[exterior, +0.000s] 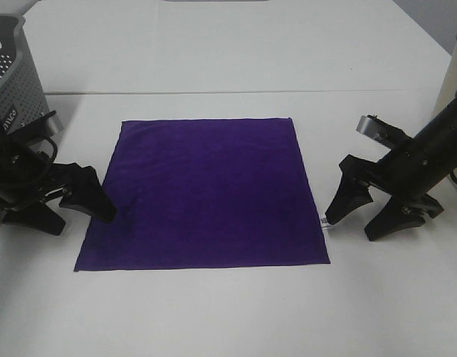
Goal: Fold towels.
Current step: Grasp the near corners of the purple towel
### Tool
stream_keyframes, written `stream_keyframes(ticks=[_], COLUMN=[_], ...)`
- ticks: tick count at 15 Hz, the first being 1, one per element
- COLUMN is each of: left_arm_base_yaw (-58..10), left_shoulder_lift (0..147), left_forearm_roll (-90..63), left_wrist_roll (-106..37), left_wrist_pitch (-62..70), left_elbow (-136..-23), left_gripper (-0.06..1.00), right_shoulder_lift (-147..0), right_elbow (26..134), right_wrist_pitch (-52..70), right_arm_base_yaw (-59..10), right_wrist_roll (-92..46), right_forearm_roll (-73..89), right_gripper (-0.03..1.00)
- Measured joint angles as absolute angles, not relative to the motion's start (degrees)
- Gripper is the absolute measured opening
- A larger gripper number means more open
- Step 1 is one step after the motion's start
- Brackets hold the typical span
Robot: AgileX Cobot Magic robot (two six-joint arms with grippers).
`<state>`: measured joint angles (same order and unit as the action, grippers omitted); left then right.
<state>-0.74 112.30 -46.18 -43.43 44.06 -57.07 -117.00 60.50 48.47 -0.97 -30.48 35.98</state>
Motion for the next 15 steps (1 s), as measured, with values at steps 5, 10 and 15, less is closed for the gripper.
stream_keyframes(ticks=[5, 10, 15], left_arm_base_yaw=[-0.7, -0.7, -2.0], left_shoulder_lift=[112.3, 111.4, 111.7], left_forearm_roll=[-45.5, -47.3, -47.4], left_wrist_roll=[-43.0, -43.1, -41.4], left_wrist_pitch=[43.2, 40.0, 39.3], left_elbow=[-55.7, -52.1, -52.1], left_gripper=[0.99, 0.99, 0.98], right_shoulder_lift=[-117.3, -117.4, -117.7], right_elbow=[60.8, 60.4, 58.8], right_wrist_pitch=[48.5, 47.7, 44.2], right_arm_base_yaw=[-1.0, -1.1, -4.6], right_wrist_roll=[-30.5, -30.5, -30.5], right_forearm_roll=[36.8, 38.1, 41.8], right_gripper=[0.74, 0.74, 0.73])
